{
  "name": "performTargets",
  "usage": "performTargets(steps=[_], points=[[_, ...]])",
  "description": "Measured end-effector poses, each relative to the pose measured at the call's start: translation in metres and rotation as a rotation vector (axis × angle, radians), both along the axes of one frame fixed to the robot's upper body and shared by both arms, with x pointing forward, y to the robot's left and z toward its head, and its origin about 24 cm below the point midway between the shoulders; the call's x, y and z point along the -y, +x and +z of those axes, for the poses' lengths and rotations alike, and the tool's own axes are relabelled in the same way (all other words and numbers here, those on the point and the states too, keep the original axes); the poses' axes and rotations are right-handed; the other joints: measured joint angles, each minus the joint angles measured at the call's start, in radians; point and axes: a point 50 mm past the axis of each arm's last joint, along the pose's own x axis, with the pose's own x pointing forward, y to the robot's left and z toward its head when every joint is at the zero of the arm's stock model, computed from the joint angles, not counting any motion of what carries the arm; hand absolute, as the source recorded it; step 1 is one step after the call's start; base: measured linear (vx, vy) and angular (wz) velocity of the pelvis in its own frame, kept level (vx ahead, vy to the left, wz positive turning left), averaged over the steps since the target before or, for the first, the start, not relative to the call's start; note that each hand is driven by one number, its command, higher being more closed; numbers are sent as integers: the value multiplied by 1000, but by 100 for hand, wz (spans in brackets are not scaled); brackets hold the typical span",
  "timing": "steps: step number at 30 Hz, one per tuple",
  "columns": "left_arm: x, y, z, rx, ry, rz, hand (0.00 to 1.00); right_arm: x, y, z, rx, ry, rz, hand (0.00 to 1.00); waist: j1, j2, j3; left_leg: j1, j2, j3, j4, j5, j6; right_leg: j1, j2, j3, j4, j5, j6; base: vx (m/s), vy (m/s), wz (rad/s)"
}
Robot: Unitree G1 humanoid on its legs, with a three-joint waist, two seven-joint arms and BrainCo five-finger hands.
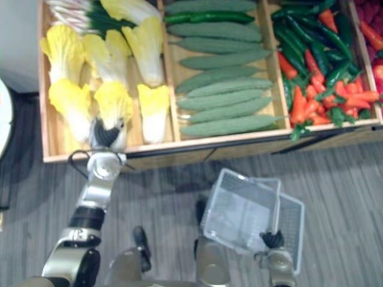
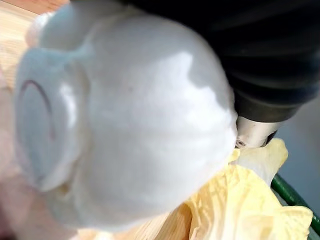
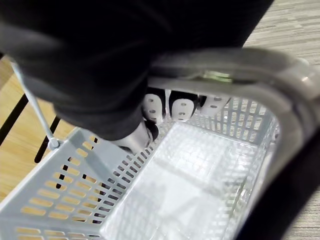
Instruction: Pick vegetable in the basket
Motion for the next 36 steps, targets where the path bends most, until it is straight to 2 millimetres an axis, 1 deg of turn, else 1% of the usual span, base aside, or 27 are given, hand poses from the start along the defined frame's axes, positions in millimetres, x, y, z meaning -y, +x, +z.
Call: performTargets(steps=[2, 4, 8, 9, 11, 12, 17, 20, 22, 23, 24, 25, 26, 28, 30, 31, 32, 35, 36], points=[[-1, -11, -8, 6, -33, 40, 100, 1, -3, -1, -11, -2, -3, 100, 2, 9, -9, 5, 0, -13, 2, -1, 0, 13, 0, -7, -1, 0, 0, -52, 9, 11], [-3, -16, -5, 39, -66, 70, 100, 1, -6, -3, -21, 2, -9, 100, 3, 10, -19, 4, 1, -20, 0, -3, -2, 16, 4, -9, -1, 0, 0, -75, -10, 8], [-8, -23, 14, 142, -82, 107, 100, 1, -11, -5, -36, 4, -17, 100, 11, 10, -32, 21, 1, -19, -14, 1, -6, 28, 7, -8, -2, -4, -3, -68, -24, -1], [-8, -25, 19, 173, -83, 109, 100, 2, -13, -6, -43, 5, -20, 100, 12, 10, -41, 28, 0, -20, -22, 6, -7, 31, 9, -9, -2, -7, -5, -42, -24, -2], [-6, -27, 23, 202, -91, 112, 100, 3, -21, -8, -62, 9, -35, 100, 14, 9, -71, 35, -1, -18, -48, 23, -10, 31, 12, -9, -5, -12, -3, -16, -11, 0], [-6, -31, 27, 230, -93, 117, 100, 4, -27, -11, -82, 15, -51, 100, 14, 6, -92, 43, -2, -17, -72, 35, -14, 31, 14, -10, -11, -15, -5, 0, 0, 0], [-3, -37, 44, 314, -90, 101, 100, 8, -37, -13, -101, 21, -94, 100, 17, 0, -107, 91, -4, 6, -113, 59, -24, 52, 19, -9, -16, -18, -2, 34, 2, -5], [6, -41, 57, 377, -81, 57, 100, 10, -45, -15, -121, 23, -111, 100, 16, -10, -126, 114, -4, 14, -121, 60, -22, 68, 24, -2, -17, -14, -7, 62, 8, -10], [19, -45, 70, 446, -55, -23, 100, 11, -47, -15, -125, 23, -114, 100, 19, -27, -140, 140, -2, 43, -115, 45, -22, 79, 30, 24, -17, -14, -7, 58, 11, -31], [23, -46, 72, 459, -46, -53, 100, 12, -47, -14, -123, 22, -115, 100, 17, -29, -142, 144, -1, 51, -111, 40, -22, 84, 31, 30, -17, -14, -6, 32, 11, -39], [32, -48, 75, 475, -31, -115, 100, 15, -46, -12, -120, 18, -108, 100, 17, -31, -154, 155, 0, 68, -96, 22, -21, 86, 33, 46, -17, -15, -5, 47, 17, -34], [36, -49, 77, 482, -19, -146, 100, 18, -46, -11, -117, 13, -102, 100, 16, -31, -162, 158, 1, 80, -87, 12, -22, 86, 35, 56, -17, -15, -5, 49, 24, -58], [47, -51, 80, 505, 4, -228, 100, 27, -41, -4, -105, -21, -71, 100, 16, -28, -170, 164, 5, 110, -52, -18, -23, 89, 39, 86, -12, -17, -1, 65, 33, -62], [56, -56, 84, 531, 31, -308, 100, 37, -33, 5, -103, -69, -4, 100, 16, -22, -174, 173, 22, 145, 0, -55, -26, 91, 51, 122, 1, -19, 1, 35, 32, -67], [71, -64, 83, 544, 66, -456, 100, 53, -20, 23, -96, -162, 120, 100, 14, -5, -186, 191, 57, 197, 87, -121, -33, 109, 73, 171, 4, -22, 6, 17, 34, -72], [76, -66, 82, 545, 72, -498, 100, 56, -17, 28, -94, -184, 154, 100, 13, -1, -188, 195, 64, 209, 105, -133, -36, 113, 79, 184, 4, -22, 6, 27, 36, -76], [86, -71, 82, 552, 98, -590, 100, 60, -7, 39, -86, -237, 241, 100, 10, 4, -191, 208, 82, 243, 141, -160, -39, 118, 94, 213, 6, -22, 6, 13, 28, -60], [98, -79, 81, 555, 113, -721, 100, 58, 11, 54, -54, -287, 378, 100, -2, 8, -195, 227, 103, 294, 181, -190, -44, 116, 117, 259, 14, -21, 7, 0, 27, -62], [104, -82, 77, 538, 130, -781, 100, 54, 20, 63, -29, -311, 458, 100, -5, 9, -195, 249, 105, 330, 183, -198, -49, 114, 129, 289, 19, -21, 8, -4, 29, -57]])
